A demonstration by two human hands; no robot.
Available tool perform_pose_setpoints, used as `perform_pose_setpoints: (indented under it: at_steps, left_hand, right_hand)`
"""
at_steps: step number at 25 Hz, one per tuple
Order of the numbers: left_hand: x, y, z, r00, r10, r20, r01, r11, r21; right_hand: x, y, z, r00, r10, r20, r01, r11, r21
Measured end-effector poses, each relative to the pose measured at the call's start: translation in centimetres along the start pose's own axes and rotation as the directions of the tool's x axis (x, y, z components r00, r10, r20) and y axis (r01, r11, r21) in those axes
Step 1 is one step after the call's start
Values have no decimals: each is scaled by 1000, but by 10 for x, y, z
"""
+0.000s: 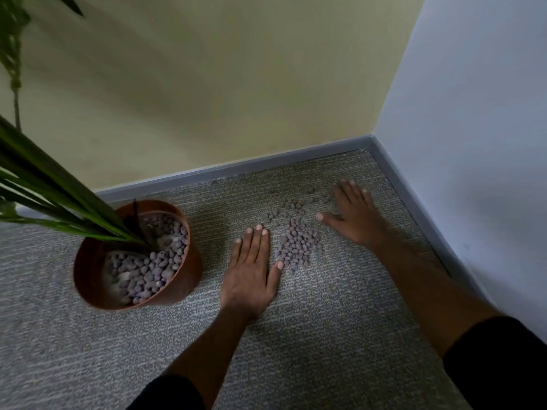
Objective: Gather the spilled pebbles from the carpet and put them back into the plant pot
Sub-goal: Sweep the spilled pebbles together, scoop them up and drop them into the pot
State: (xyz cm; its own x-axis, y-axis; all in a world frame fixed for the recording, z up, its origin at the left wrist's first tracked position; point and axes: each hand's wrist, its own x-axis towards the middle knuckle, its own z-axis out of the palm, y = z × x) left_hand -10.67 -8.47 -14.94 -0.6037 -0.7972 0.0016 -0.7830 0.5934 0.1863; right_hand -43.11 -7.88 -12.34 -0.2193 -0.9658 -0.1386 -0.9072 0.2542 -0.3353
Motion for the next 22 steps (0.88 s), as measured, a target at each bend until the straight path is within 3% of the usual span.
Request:
perform_pose_setpoints:
  at_steps: [3, 7, 9, 11, 12, 15, 20, 22]
  left_hand:
    - [0, 0, -2, 1000, -5, -5, 5, 1000, 1]
    - [0, 3, -3, 1000, -14, -17, 14, 1000, 2]
    - [0, 3, -2, 999, -25, -28, 25, 1000, -5]
    - [0, 3, -2, 999, -41, -30, 41, 999, -22]
    - [0, 3, -2, 999, -47, -28, 46, 999, -25]
    - [-1, 3, -5, 996, -86, -36, 85, 996, -28]
    - [0, 4, -5, 993, -119, -26, 118, 993, -24]
    - [0, 3, -4, 992, -121, -22, 120, 993, -19]
  right_hand:
    - [-12, -17, 15, 987, -137, -82, 142, 988, 63]
    - [-28, -22, 30, 915, -307, -262, 348, 929, 125]
    - [-11, -20, 24, 939, -207, -273, 241, 966, 96]
    - [15, -22, 15, 989, -58, -136, 63, 997, 38]
    - [27, -26, 13, 997, -42, -71, 41, 999, -11]
    - [47, -48, 19, 982, -188, 7, 188, 982, -29]
    - [18, -60, 39, 882, -465, -75, 471, 878, 88]
    - [2, -56, 46, 819, -560, -123, 567, 823, 31]
